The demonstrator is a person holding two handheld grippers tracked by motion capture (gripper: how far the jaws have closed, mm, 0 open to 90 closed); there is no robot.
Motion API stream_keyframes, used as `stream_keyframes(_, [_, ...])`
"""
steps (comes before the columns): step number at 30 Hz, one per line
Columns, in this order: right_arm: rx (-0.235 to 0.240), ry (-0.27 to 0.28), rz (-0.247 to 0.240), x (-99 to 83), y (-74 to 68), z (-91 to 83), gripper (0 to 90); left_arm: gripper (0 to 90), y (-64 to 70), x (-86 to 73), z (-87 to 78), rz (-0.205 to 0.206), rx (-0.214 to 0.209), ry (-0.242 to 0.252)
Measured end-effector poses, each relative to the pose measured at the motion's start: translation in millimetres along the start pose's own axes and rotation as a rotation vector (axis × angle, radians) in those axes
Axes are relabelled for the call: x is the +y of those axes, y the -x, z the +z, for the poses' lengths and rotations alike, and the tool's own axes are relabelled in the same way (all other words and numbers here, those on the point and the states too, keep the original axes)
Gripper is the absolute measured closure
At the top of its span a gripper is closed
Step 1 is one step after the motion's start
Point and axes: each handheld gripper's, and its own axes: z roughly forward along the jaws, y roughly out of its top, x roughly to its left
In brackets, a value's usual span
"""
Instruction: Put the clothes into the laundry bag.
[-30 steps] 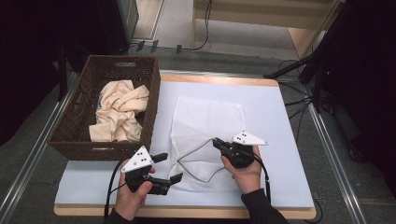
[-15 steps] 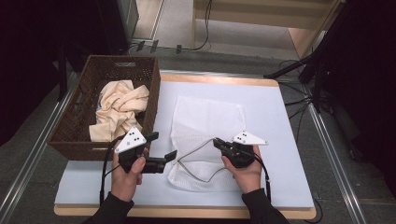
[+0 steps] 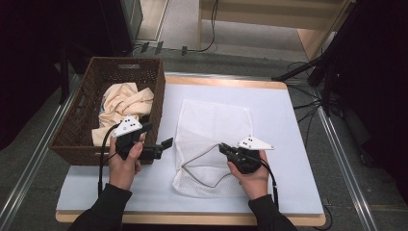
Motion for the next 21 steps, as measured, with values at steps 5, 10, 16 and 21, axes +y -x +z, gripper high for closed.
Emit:
stream_keyframes(5, [0.002,-0.003,-0.001,0.1,-2.6,0.8,87.2,2.7,-13.8,12.3,-2.4,-0.013,0.023,0.016])
stream_keyframes(10, [0.007,0.003,-0.001,1.8,-2.6,-1.7,87.2,0.9,-36.7,27.1,-3.7,-0.060,0.018,0.012])
stream_keyframes(16, [0.010,0.006,0.004,2.8,-0.9,-3.2,86.9,0.0,-57.6,41.4,0.0,-0.077,0.072,-0.004])
stream_keyframes(21, [0.013,0.003,0.006,3.3,-0.4,-3.5,86.8,0.0,-71.9,49.4,10.4,-0.074,0.115,-0.046])
